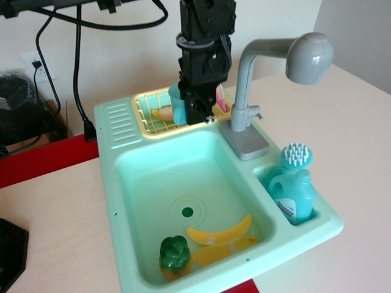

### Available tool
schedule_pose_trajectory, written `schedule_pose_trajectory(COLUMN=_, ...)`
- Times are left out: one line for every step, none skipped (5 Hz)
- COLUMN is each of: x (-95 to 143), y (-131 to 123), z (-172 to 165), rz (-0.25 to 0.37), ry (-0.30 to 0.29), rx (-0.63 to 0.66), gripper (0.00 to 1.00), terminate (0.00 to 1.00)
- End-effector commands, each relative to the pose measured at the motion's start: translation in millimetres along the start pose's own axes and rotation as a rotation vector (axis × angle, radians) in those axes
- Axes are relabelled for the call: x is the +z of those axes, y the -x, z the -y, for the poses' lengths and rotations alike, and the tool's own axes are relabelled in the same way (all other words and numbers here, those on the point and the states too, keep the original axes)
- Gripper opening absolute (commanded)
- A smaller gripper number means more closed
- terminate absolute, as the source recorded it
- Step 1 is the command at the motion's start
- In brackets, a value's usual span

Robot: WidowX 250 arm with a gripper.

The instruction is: Put cup from sink to drying rack

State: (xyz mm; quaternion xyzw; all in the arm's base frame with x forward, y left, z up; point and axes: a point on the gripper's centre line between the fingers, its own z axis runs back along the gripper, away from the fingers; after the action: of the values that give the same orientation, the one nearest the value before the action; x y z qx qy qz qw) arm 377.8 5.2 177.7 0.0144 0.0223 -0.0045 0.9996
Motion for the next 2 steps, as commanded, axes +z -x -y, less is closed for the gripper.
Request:
schedule_pose_trajectory(x=3.8, y=-5.8, z=-52.4, rz=0.028, ry=-0.01, rx=0.094, gripper=0.0, terminate=0.0)
schedule_pose_trajectory(x=-7.8, y=-8.8, z=-79.8, rz=0.008, ry=-0.015, rx=0.137, gripper=0.0, terminate=0.0)
